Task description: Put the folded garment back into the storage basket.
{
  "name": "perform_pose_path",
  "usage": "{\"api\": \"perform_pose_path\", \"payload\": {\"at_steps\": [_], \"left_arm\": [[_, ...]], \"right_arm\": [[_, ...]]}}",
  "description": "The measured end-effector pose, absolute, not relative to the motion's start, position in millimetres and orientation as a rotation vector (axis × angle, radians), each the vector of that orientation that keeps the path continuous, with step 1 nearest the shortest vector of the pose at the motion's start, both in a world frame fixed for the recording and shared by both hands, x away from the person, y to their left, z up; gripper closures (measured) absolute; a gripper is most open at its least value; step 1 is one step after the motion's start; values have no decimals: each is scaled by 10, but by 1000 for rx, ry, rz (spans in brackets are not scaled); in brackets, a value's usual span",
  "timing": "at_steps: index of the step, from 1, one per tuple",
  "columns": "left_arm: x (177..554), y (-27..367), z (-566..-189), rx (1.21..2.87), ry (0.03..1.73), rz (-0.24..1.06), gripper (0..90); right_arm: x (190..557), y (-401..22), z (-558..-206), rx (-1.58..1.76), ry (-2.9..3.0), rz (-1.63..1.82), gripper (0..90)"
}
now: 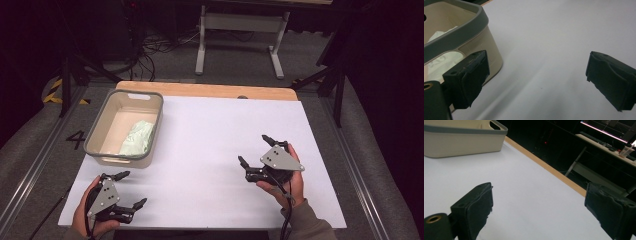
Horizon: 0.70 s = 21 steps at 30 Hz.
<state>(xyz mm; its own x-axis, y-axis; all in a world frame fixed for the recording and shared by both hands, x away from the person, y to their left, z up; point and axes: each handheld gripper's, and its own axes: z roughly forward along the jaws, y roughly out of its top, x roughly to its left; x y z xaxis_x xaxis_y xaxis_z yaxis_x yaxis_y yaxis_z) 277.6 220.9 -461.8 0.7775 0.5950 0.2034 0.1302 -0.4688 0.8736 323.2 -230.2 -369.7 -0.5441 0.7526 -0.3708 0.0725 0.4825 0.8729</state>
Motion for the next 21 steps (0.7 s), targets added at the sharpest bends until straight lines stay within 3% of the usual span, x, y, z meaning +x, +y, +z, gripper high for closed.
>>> {"api": "perform_pose_path", "payload": {"at_steps": [21], "left_arm": [[2774,2205,-4617,2011,545,613,57]], "right_arm": [[3100,-2425,-3956,672,1987,1067,85]]}}
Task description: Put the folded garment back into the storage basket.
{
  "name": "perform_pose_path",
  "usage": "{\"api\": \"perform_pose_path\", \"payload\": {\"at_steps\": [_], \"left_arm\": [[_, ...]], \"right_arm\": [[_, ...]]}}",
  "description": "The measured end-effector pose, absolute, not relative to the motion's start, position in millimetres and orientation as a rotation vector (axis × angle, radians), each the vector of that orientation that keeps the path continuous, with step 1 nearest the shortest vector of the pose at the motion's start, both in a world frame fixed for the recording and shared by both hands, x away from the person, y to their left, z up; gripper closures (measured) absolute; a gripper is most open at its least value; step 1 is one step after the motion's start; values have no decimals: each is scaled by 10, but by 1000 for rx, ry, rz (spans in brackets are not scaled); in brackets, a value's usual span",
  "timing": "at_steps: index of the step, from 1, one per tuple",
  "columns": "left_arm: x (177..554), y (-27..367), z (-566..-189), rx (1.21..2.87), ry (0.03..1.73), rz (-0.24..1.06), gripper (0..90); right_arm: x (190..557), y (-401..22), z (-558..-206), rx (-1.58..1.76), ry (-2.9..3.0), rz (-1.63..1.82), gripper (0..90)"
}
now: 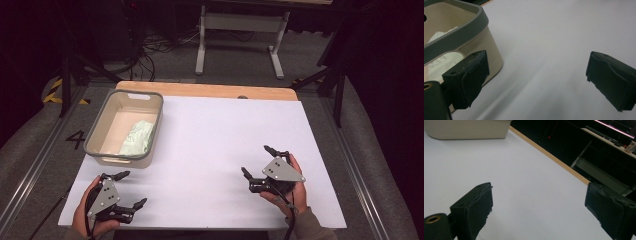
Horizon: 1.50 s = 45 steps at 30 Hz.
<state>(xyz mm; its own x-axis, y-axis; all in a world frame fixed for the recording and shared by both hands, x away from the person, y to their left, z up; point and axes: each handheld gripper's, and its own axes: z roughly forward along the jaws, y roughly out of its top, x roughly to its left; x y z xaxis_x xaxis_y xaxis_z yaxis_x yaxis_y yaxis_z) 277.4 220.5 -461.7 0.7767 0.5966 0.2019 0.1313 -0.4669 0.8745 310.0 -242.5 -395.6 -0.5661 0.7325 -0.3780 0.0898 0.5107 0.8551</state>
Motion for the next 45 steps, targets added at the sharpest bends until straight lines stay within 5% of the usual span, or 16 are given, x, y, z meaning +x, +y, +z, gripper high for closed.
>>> {"api": "perform_pose_path", "payload": {"at_steps": [45], "left_arm": [[2793,2224,-4633,2012,564,638,51]], "right_arm": [[2879,-2991,-4578,806,2042,1036,40]]}}
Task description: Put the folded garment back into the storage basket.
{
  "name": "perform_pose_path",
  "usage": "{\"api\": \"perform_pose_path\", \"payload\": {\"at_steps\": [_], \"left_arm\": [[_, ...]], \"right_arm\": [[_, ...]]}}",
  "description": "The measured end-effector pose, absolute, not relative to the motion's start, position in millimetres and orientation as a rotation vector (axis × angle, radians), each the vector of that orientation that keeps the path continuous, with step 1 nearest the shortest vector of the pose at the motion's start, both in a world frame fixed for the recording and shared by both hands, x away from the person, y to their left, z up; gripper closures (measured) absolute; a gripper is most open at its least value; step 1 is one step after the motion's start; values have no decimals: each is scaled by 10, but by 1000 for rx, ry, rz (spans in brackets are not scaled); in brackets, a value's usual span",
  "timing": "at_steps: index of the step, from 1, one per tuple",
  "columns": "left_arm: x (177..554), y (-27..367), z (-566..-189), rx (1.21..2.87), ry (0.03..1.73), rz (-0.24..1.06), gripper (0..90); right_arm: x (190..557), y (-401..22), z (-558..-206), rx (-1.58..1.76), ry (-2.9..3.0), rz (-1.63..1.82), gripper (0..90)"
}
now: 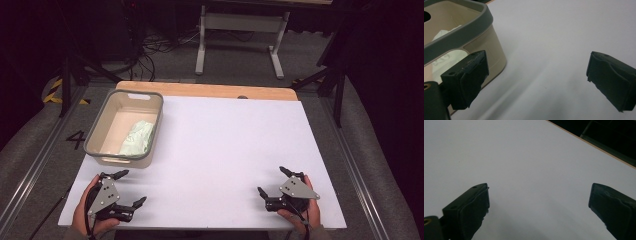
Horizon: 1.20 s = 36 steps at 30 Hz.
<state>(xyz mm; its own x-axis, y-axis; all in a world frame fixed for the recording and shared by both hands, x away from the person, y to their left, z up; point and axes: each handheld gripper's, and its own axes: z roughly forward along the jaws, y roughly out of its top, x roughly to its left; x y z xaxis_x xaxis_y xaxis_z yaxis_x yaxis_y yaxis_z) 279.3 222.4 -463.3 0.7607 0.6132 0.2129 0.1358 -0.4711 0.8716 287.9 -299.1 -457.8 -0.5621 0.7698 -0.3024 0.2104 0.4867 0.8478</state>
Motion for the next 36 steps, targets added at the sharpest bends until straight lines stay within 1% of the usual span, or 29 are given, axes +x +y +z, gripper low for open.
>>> {"api": "perform_pose_path", "payload": {"at_steps": [9,36], "left_arm": [[2776,2250,-4621,2008,559,658,53],[2779,2247,-4628,2011,567,654,53]], "right_arm": [[2865,-2973,-4530,791,2012,1056,43],[2839,-2991,-4465,784,1961,1118,43]]}}
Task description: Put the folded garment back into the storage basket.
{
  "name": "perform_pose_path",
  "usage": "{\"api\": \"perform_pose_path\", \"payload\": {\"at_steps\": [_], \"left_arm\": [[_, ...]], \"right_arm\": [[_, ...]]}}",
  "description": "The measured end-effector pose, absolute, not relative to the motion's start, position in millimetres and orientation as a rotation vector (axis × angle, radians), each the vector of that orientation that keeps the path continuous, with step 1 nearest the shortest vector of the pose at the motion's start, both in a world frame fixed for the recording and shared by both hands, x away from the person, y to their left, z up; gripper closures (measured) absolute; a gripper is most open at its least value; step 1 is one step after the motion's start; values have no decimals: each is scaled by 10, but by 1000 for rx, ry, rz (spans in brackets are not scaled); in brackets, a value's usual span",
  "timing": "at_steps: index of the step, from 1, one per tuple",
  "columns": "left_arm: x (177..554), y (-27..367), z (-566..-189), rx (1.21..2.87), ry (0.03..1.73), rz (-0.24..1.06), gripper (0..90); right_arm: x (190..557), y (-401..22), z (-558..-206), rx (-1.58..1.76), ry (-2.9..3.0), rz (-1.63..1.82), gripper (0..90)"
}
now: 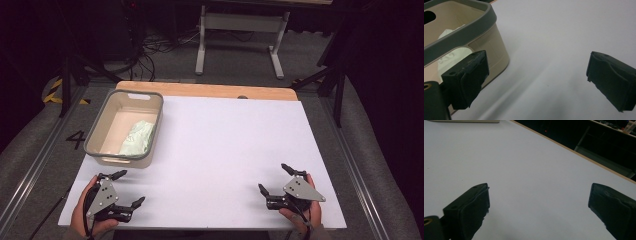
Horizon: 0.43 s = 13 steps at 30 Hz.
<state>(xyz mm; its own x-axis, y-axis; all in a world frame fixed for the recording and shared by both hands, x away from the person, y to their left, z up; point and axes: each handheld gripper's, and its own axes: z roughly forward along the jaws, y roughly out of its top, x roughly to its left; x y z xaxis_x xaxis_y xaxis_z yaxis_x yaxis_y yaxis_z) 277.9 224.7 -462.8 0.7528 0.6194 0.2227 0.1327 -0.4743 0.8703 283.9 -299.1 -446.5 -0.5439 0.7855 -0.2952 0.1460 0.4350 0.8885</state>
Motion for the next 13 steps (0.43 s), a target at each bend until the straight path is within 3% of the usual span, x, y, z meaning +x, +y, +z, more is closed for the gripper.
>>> {"api": "perform_pose_path", "payload": {"at_steps": [13], "left_arm": [[2800,2235,-4644,2007,577,643,56]], "right_arm": [[2854,-3006,-4481,796,1966,1120,43]]}}
